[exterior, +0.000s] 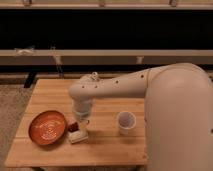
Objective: Place the pepper on the white sponge
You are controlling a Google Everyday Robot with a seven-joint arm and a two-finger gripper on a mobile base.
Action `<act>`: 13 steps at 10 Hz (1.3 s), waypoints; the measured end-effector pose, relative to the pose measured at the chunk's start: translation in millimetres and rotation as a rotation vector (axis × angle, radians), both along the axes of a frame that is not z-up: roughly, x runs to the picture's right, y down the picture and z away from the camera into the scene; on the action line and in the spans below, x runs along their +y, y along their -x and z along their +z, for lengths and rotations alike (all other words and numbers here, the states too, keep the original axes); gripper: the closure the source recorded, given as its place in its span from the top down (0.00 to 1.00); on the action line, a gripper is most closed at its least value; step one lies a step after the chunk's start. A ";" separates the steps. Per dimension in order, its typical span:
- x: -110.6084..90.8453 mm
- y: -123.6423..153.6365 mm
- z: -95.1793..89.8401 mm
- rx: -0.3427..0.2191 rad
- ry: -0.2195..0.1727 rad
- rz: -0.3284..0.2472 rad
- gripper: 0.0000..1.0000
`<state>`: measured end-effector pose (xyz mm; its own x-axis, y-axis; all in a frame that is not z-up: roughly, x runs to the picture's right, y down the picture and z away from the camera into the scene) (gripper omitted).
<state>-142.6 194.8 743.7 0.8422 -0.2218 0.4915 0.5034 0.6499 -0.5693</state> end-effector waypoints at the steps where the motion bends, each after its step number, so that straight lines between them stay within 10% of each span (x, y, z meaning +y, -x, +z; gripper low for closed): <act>1: 6.4 2.5 -0.6 -0.005 -0.006 -0.009 0.00; 9: 17.1 3.2 35.5 0.008 -0.073 -0.071 0.03; 13: 36.7 11.4 35.3 0.006 -0.063 -0.121 0.43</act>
<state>-154.1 231.5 778.9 0.8103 -0.3524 0.4681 0.5770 0.6193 -0.5325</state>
